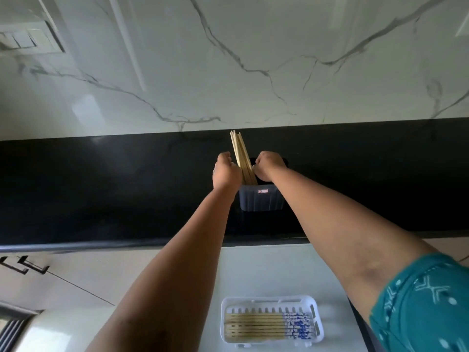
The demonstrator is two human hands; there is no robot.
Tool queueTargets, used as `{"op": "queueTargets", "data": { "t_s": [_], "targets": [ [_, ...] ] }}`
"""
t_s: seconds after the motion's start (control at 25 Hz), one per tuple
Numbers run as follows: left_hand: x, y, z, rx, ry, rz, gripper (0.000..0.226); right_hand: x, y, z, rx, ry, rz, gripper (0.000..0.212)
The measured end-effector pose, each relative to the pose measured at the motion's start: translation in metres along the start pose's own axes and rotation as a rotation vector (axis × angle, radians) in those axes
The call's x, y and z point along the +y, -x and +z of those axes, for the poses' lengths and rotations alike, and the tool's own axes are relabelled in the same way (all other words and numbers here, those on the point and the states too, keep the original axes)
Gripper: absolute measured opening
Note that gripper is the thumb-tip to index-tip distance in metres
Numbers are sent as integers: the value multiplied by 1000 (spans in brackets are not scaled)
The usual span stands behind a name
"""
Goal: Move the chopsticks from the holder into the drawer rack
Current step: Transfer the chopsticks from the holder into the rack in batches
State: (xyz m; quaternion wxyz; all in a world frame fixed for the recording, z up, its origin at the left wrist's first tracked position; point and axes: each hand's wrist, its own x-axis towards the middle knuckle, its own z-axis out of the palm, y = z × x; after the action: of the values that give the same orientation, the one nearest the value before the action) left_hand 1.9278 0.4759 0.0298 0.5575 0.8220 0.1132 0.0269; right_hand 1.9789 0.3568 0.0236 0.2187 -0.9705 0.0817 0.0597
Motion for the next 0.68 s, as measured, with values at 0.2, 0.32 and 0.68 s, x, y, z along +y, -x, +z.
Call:
{"op": "queueTargets", "data": {
  "t_s": [0.2,0.32,0.68],
  "targets": [
    [-11,-18,9,7,-17,27,52,-2,-33,21,-212,-155,73,34],
    [-22,-23,3,63,-71,41,54,-2,-46,25,-189,-223,34,29],
    [-19,-15,0,53,-51,54,49,4,-38,20,-74,-190,-134,22]
  ]
}}
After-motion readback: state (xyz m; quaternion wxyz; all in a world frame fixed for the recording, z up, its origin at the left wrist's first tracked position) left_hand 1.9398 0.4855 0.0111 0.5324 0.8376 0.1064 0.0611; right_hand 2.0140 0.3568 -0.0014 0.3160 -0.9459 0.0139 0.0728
